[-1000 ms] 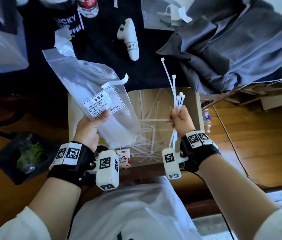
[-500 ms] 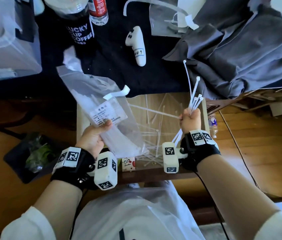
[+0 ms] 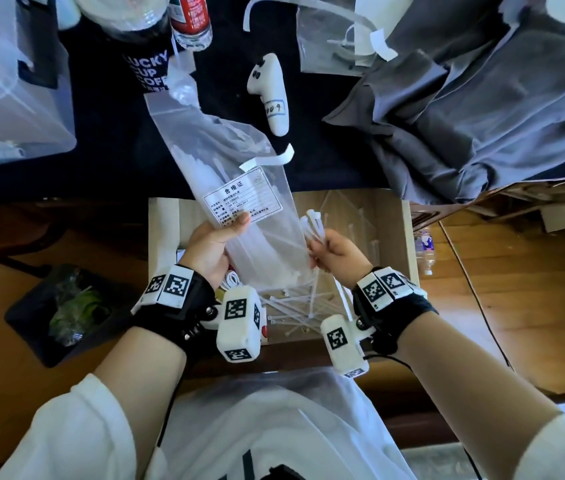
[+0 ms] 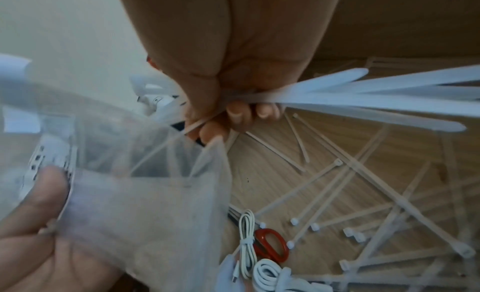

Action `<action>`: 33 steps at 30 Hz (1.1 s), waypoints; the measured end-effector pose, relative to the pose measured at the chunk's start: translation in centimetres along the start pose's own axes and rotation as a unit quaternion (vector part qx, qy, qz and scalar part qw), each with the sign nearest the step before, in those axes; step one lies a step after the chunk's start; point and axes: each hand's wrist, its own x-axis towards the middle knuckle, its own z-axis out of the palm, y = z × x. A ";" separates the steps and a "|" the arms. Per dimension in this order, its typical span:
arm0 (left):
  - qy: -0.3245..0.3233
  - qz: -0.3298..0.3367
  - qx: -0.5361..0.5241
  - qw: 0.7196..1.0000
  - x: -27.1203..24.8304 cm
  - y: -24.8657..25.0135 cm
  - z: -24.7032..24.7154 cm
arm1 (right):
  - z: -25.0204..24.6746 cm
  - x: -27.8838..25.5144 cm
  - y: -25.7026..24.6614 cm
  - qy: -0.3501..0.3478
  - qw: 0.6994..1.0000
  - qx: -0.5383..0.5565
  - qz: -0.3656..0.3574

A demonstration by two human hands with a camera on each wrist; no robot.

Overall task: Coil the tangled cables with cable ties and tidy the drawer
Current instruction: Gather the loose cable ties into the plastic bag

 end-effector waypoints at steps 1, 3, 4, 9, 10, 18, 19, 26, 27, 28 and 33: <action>0.005 0.000 0.004 1.000 0.1 0.1 0.0 | 0.0 0.0 -0.2 -0.027 1.000 -0.011 -0.003; 0.010 0.009 0.007 1.000 0.1 0.4 0.0 | 0.0 0.0 -0.6 -0.062 0.998 -0.030 -0.002; 0.012 0.014 0.002 1.000 0.1 0.6 -0.1 | -0.1 0.0 -0.7 -0.071 0.997 -0.036 0.001; 0.015 0.055 -0.019 0.998 0.1 0.9 -0.8 | -0.6 0.1 -1.0 -0.071 0.997 -0.038 0.021; 0.009 0.062 -0.028 0.998 0.1 0.9 -0.9 | -0.7 0.1 -1.0 -0.072 0.996 -0.052 0.023; -0.070 0.066 -0.054 0.994 -0.5 1.5 -3.8 | -2.3 -0.8 -1.0 -0.030 0.999 -0.014 0.038; -0.086 0.067 -0.045 0.993 -0.5 1.5 -3.8 | -2.3 -0.9 -0.9 -0.033 0.999 -0.020 0.037; -0.181 0.090 -0.043 0.978 -0.2 1.9 -2.7 | -1.9 -1.2 -1.0 -0.057 0.996 -0.063 0.033; -0.184 0.084 -0.045 0.978 -0.1 1.9 -2.7 | -1.9 -1.3 -1.1 -0.057 0.996 -0.062 0.033; -0.182 0.078 -0.048 0.979 -0.1 1.9 -2.7 | -1.8 -1.4 -1.3 -0.057 0.996 -0.062 0.033; -0.164 0.070 -0.048 0.983 -0.2 1.9 -3.0 | -1.8 -1.6 -1.4 -0.076 0.993 -0.087 0.034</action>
